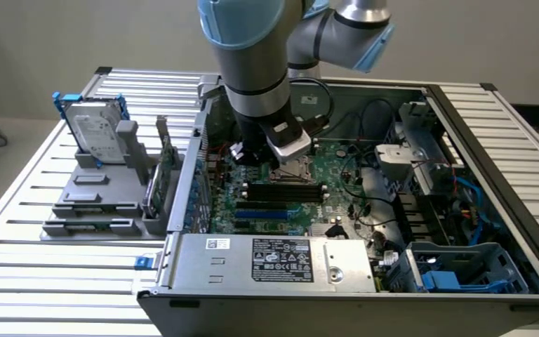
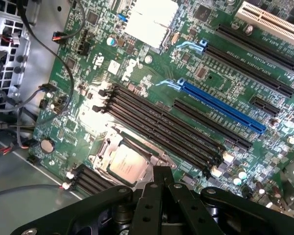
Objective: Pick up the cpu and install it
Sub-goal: 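Install the first cpu locking lever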
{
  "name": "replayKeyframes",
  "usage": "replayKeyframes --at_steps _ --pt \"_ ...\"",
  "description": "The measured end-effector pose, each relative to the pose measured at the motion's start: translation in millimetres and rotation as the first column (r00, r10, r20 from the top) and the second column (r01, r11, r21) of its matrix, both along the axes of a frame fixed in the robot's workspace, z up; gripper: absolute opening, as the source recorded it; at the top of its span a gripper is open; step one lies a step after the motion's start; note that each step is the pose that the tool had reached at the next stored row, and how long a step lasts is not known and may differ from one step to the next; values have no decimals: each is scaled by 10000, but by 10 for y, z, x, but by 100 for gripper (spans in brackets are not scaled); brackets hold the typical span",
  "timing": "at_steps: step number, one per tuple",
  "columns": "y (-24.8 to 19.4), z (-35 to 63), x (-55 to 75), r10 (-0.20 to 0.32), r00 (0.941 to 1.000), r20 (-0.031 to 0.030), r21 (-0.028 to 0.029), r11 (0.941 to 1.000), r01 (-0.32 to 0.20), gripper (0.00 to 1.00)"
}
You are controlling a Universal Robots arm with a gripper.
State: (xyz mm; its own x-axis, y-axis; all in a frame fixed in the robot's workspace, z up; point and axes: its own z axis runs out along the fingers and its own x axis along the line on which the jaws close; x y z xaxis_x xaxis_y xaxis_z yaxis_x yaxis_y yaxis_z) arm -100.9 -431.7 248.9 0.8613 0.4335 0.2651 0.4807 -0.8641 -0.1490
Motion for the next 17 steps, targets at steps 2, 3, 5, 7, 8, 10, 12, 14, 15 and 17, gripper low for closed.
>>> replayKeyframes --at_steps 2,3,5,7,8,10,12,14,15,17 --pt "0 -36 1 -10 10000 0 -1 10000 10 11" --pt "1 -52 1 -13 10000 0 -2 10000 13 11" --pt "2 -68 0 -23 10000 0 -2 10000 23 11" --pt "3 -70 0 -36 10000 -2 -2 10000 36 11" --pt "5 -72 -1 -48 10000 0 -1 10000 48 11" --pt "19 -77 -2 -95 10000 -1 0 10000 95 11" --pt "35 -89 -3 -142 9999 -1 1 9999 142 11" --pt "49 -106 -6 -182 9998 0 1 9998 182 11" --pt "53 -115 -9 -199 9998 -1 1 9998 199 11" --pt "59 -133 -17 -229 9997 -2 -1 9997 229 11"
